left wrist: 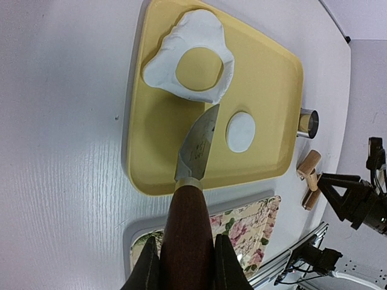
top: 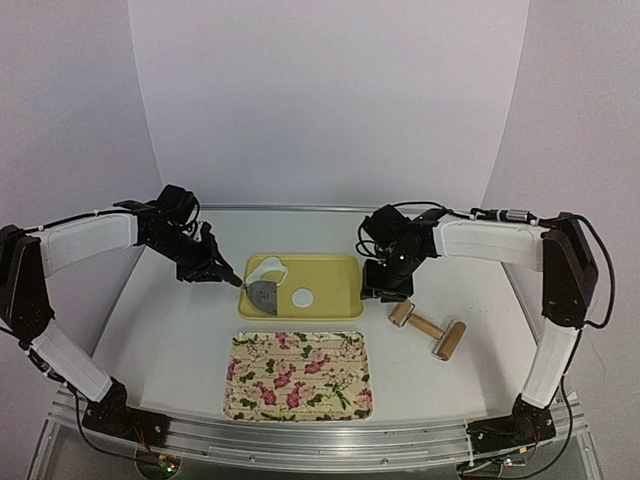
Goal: Roll out the dumpling wrappers from the dough
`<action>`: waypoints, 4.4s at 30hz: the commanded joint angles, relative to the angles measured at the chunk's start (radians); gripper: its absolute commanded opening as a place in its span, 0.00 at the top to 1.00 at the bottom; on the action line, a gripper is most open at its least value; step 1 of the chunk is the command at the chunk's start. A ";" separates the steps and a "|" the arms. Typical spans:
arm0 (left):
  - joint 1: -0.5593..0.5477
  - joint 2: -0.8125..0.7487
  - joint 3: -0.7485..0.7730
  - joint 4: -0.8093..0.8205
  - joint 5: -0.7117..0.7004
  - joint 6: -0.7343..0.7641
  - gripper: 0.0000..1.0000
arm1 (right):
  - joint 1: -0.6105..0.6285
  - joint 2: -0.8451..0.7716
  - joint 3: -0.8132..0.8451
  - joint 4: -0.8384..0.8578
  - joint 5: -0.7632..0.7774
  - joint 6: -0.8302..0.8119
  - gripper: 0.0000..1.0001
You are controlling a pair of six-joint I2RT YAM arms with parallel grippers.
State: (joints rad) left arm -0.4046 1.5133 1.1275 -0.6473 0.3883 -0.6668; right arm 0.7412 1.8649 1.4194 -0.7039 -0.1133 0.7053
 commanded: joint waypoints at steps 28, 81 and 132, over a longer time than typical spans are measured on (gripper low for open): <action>0.004 0.134 0.147 -0.029 0.048 0.062 1.00 | -0.098 0.397 0.284 -0.012 0.002 -0.194 0.94; -0.027 0.300 0.244 -0.048 -0.053 0.042 1.00 | -0.097 0.454 0.343 -0.012 -0.037 -0.187 1.00; -0.007 0.240 -0.139 0.395 0.102 -0.071 1.00 | -0.097 0.451 0.334 -0.011 -0.059 -0.129 1.00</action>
State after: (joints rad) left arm -0.3958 1.7828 1.0869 -0.2589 0.6321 -0.7058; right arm 0.6373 2.2696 1.7542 -0.7365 -0.1654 0.5241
